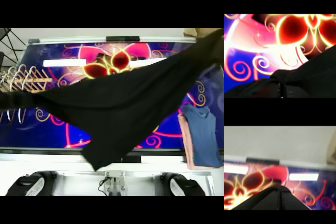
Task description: Fold the shirts.
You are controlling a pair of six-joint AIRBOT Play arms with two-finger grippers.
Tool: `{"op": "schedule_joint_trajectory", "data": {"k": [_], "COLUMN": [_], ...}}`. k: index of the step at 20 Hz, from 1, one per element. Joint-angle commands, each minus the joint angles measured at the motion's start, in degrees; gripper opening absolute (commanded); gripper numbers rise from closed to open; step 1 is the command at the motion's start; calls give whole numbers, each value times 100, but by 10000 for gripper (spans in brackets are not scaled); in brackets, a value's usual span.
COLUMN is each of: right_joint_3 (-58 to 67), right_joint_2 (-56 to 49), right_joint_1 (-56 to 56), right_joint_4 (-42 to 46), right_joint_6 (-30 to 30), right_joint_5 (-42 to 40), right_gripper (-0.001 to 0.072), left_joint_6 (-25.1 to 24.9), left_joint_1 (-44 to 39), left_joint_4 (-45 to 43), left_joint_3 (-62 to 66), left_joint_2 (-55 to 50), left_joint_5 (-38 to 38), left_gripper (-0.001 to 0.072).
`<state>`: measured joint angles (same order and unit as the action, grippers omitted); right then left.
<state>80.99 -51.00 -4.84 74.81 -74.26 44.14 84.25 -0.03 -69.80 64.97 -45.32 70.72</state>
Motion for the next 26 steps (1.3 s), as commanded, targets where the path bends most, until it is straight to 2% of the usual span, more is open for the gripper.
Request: {"op": "schedule_joint_trajectory", "data": {"k": [1, 4, 6, 7, 8, 9, 10, 12, 13, 15, 16, 17, 18, 21, 23, 26], "right_joint_3": [7, 7, 7, 7, 7, 9, 13, 13, 7, -251, -662, -1274, -1969, -3698, -4341, -4638], "right_joint_2": [-1578, -2944, -3613, -3842, -3954, -3960, -3882, -3574, -3429, -3126, -2920, -2691, -2474, -2135, -2133, -2133], "right_joint_1": [-4, -2, 37, 50, 66, 66, 59, -17, -31, 190, 332, 452, 560, 940, 1346, 2050], "right_joint_4": [-234, -1237, -2087, -2430, -2667, -2813, -2848, -2741, -2485, -1355, -964, -903, -1032, -1980, -2406, -2844], "right_joint_6": [-551, -1266, -1281, -1248, -1121, -885, -737, -754, -745, -616, -647, -754, -920, -1123, -1198, -1360], "right_joint_5": [-57, 28, 350, 535, 691, 920, 1233, 2396, 3069, 4026, 4122, 4044, 3786, 2817, 2190, 1427], "right_gripper": [57, 57, 75, 120, 339, 516, 516, 516, 516, 518, 600, 634, 634, 635, 634, 635], "left_joint_6": [-4, 4, 0, -2, -2, -4, -22, -20, -17, -20, -20, -17, -17, -17, -17, -17], "left_joint_1": [-315, -446, -463, -461, -461, -461, -461, -463, -463, -463, -461, -461, -461, -463, -463, -463], "left_joint_4": [608, 973, 966, 966, 966, 966, 964, 813, 691, 439, 345, 258, 179, 98, 96, 74], "left_joint_3": [-1799, -2441, -2487, -2487, -2487, -2487, -2487, -2487, -2487, -2487, -2487, -2487, -2487, -2487, -2487, -2487], "left_joint_2": [-61, -153, -164, -155, -157, -157, -157, -157, -157, -157, -157, -157, -157, -157, -157, -157], "left_joint_5": [-1366, -1808, -1921, -2006, -2085, -2142, -2166, -2155, -2140, -2100, -2059, -1969, -1849, -1646, -1648, -1644], "left_gripper": [33, 33, 34, 34, 34, 34, 34, 34, 34, 34, 34, 34, 34, 34, 34, 34]}}
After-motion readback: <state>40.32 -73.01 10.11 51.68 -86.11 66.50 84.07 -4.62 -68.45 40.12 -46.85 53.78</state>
